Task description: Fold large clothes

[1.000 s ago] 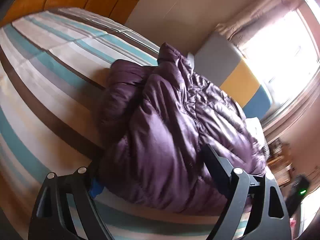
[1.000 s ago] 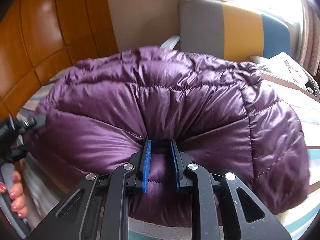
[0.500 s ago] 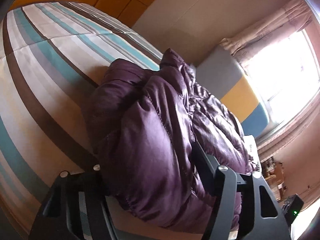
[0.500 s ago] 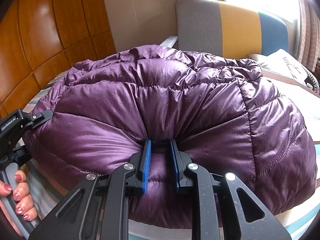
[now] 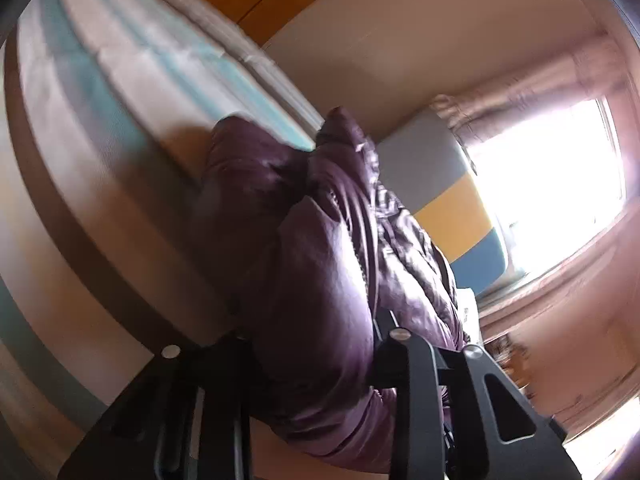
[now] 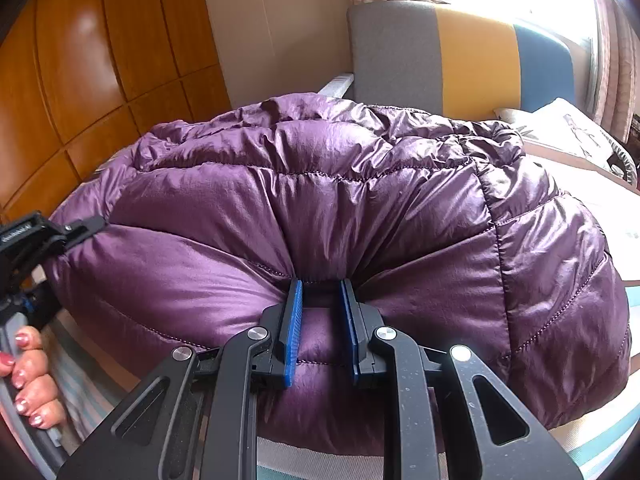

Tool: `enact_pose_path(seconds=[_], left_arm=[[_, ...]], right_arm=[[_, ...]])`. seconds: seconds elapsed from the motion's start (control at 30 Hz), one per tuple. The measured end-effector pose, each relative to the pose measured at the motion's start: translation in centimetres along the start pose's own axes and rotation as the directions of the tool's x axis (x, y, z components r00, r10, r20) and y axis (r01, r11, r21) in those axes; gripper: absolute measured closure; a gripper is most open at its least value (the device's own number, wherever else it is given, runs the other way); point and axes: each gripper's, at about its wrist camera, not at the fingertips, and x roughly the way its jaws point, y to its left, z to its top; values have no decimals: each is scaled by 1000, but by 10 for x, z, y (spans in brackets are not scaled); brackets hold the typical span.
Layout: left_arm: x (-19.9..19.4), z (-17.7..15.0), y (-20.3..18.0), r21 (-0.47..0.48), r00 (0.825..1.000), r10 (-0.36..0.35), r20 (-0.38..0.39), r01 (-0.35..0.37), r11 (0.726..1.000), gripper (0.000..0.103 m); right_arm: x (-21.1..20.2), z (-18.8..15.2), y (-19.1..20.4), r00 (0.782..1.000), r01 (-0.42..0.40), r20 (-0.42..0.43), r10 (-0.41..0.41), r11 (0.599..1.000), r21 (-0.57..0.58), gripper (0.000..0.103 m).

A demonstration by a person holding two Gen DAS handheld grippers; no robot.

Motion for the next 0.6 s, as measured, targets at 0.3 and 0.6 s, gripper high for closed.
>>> enact_pose_path(seconds=[0.3, 0.6], left_arm=[[-32, -1, -79, 331, 992, -44, 115, 4, 944, 80], [-39, -21, -153, 591, 983, -69, 172, -46, 805, 80]], right_arm=[[2, 3, -3, 1000, -13, -12, 13, 1000, 15, 83], [-19, 8, -36, 991, -126, 53, 120, 984, 130, 83]])
